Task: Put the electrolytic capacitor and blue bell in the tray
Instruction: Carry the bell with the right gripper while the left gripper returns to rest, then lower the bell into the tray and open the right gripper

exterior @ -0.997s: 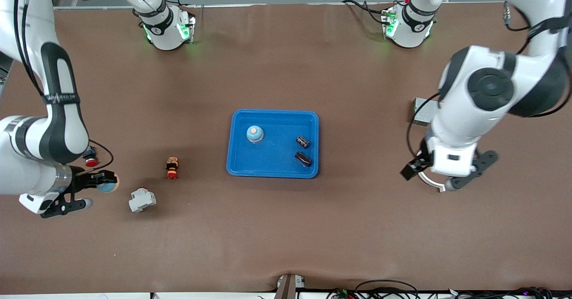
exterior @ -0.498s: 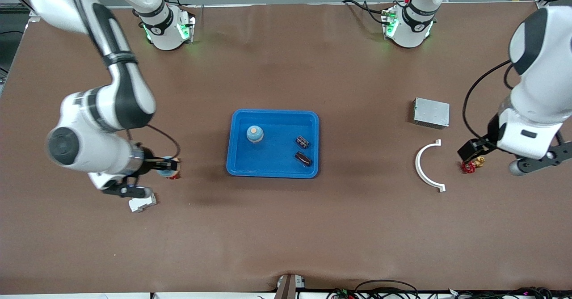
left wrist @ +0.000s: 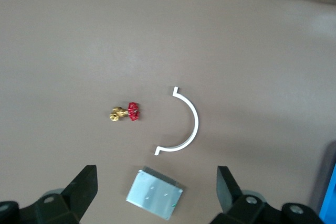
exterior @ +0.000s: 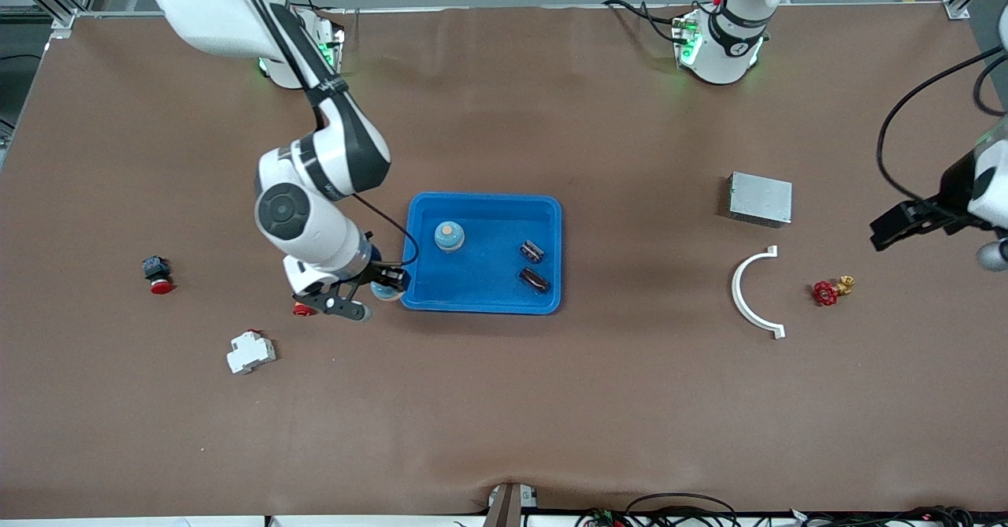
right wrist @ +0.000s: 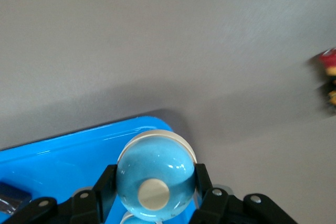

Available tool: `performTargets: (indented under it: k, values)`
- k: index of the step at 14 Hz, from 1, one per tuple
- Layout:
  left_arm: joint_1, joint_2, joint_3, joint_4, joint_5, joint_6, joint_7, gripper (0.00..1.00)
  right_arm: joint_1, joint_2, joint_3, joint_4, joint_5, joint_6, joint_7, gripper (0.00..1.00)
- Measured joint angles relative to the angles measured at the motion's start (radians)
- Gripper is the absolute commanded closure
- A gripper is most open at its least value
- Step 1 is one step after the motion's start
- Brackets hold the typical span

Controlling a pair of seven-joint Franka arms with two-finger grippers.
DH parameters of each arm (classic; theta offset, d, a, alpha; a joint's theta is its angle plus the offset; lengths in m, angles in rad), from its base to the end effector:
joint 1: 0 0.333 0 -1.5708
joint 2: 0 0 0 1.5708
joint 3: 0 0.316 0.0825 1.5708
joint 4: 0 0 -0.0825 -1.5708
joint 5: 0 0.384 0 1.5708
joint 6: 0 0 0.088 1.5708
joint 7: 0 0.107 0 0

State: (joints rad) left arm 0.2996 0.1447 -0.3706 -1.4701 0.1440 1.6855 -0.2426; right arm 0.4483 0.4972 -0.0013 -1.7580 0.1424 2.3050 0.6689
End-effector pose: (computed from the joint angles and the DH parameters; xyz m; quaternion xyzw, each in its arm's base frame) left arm 0.6077 -0.0130 0.6046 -0.9947 -0.0830 -0.0468 0.0389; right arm 0.5995 0.2907 0.2902 -0.9859 0.1564 0.0073 0.0587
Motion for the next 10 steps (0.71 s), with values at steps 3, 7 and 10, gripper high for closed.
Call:
performTargets:
  k: [3,7,10]
  values:
    - [-0.096,-0.056,0.094,-0.007,-0.009,-0.083,0.069,0.0,0.057,0.001,-0.002,-0.042,-0.034,0.052,0.096,1.0]
    - [-0.248,-0.132,0.249,-0.065,-0.056,-0.131,0.109,0.0,0.118,0.029,-0.003,-0.049,-0.17,0.078,0.285,1.0]
    - [-0.274,-0.165,0.285,-0.1,-0.09,-0.131,0.123,0.0,0.133,0.074,-0.003,-0.051,-0.18,0.151,0.326,1.0]
